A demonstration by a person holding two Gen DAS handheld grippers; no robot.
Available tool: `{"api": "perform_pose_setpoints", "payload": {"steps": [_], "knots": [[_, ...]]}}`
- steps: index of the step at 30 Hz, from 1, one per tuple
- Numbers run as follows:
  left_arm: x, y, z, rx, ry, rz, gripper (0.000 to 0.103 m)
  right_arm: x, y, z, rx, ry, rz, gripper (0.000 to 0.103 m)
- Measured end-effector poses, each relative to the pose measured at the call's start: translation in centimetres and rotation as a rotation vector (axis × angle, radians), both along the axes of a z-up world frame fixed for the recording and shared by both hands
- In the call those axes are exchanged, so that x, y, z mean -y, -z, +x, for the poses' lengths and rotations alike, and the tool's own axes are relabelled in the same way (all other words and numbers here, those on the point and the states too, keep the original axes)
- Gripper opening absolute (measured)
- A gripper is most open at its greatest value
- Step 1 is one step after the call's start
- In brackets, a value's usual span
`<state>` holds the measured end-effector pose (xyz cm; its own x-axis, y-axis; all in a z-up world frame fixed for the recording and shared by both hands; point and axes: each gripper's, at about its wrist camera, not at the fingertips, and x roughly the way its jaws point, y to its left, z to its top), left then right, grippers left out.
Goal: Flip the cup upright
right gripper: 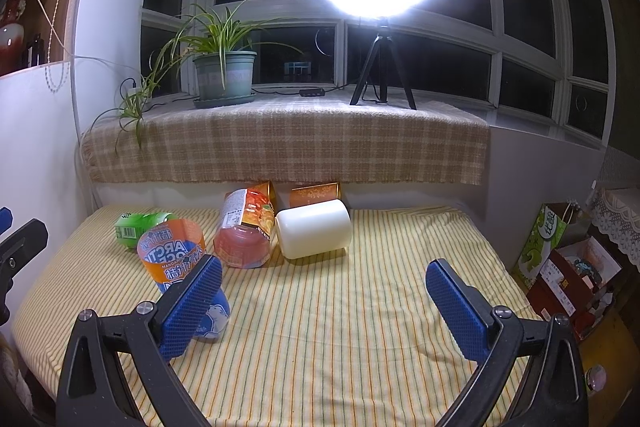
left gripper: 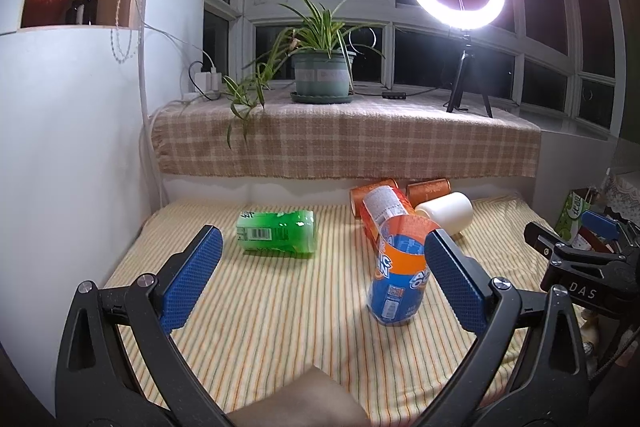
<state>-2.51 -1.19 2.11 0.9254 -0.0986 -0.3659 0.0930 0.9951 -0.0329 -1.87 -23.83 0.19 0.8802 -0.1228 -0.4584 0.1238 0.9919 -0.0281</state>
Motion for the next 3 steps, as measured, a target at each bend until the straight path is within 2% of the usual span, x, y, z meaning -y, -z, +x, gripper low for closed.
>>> {"api": "perform_pose_setpoints", "payload": {"steps": [3], "knots": [[-0.1,-0.04,0.14,-0.001,-0.005,0.007,0.102,0.0,0.01,0.0,-0.001,-0.001,0.0,0.103]]}}
